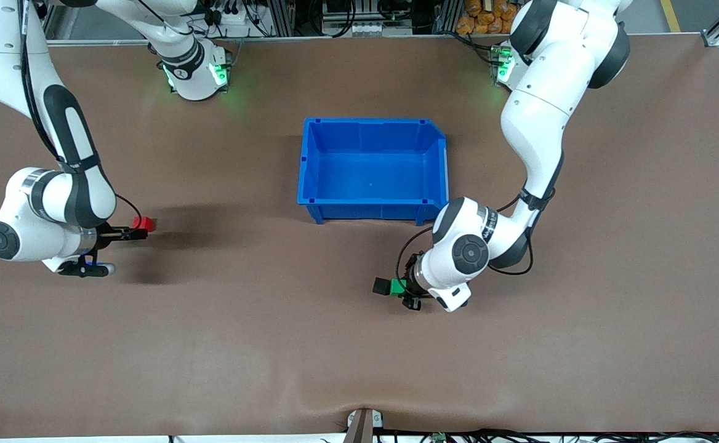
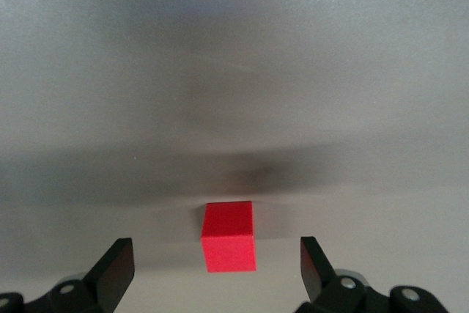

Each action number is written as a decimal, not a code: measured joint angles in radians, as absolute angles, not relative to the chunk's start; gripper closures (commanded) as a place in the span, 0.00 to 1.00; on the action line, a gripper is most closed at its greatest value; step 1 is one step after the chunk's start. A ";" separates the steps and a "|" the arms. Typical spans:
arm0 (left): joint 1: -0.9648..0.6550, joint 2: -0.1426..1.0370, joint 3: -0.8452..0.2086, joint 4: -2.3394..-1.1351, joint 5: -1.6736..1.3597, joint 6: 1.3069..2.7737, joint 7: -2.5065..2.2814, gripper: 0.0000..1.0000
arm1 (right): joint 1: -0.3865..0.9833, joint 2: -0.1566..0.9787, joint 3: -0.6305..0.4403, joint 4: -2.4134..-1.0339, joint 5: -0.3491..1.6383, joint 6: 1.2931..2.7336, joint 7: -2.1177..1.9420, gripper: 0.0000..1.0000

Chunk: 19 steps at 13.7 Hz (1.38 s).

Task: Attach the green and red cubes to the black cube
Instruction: 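Set the green cube by the black cube while the right gripper grasps red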

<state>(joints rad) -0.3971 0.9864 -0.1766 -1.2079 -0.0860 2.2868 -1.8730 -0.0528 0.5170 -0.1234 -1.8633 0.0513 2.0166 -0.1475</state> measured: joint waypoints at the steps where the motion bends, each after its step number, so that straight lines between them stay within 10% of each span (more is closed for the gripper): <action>1: -0.410 0.988 -0.166 -1.207 -0.086 2.287 -1.879 1.00 | -0.053 0.521 -0.124 -1.864 0.051 2.021 -0.148 0.00; 12: -0.455 0.997 -0.154 -1.204 -0.086 2.289 -2.005 1.00 | -0.054 0.541 -0.125 -1.896 0.051 2.058 -0.148 0.00; 13: -0.463 0.997 -0.154 -1.204 -0.086 2.287 -2.025 0.90 | -0.054 0.541 -0.125 -1.898 0.051 2.060 -0.148 0.00; 15: -0.472 0.997 -0.154 -1.204 -0.086 2.284 -2.043 0.18 | -0.054 0.542 -0.125 -1.902 0.051 2.060 -0.148 0.00; 16: -0.473 0.997 -0.153 -1.203 -0.086 2.283 -2.043 0.00 | -0.054 0.542 -0.125 -1.904 0.051 2.060 -0.148 0.00; 19: -0.470 0.990 -0.151 -1.181 -0.086 2.281 -2.043 0.00 | -0.054 0.545 -0.125 -1.909 0.051 2.070 -0.149 0.00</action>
<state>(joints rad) -0.4703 0.9896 -0.1507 -1.1809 -0.0860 2.2805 -2.0431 -0.0536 0.5448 -0.1249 -1.9090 0.0513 2.0698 -0.1488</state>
